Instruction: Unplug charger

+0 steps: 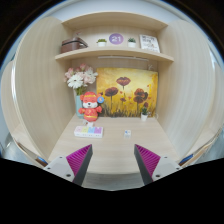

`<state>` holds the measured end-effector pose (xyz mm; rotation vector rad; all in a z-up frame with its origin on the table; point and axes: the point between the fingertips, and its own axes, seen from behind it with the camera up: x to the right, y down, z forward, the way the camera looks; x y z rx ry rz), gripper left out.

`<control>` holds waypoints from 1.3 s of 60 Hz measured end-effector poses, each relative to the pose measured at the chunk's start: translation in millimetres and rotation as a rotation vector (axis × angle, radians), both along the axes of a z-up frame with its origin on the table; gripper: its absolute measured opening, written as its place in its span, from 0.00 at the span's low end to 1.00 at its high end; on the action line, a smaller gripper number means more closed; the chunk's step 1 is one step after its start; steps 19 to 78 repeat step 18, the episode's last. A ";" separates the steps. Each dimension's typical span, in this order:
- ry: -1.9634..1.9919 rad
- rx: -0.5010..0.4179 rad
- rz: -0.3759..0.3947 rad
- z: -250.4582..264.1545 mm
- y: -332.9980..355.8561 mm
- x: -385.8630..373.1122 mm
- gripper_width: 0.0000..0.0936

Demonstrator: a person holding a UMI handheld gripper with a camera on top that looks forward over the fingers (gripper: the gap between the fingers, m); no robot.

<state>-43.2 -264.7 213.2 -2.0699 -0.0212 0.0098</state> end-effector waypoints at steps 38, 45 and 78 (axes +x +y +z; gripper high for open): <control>0.024 -0.021 0.001 -6.3 -19.5 -4.1 0.91; 0.024 -0.021 0.001 -6.3 -19.5 -4.1 0.91; 0.024 -0.021 0.001 -6.3 -19.5 -4.1 0.91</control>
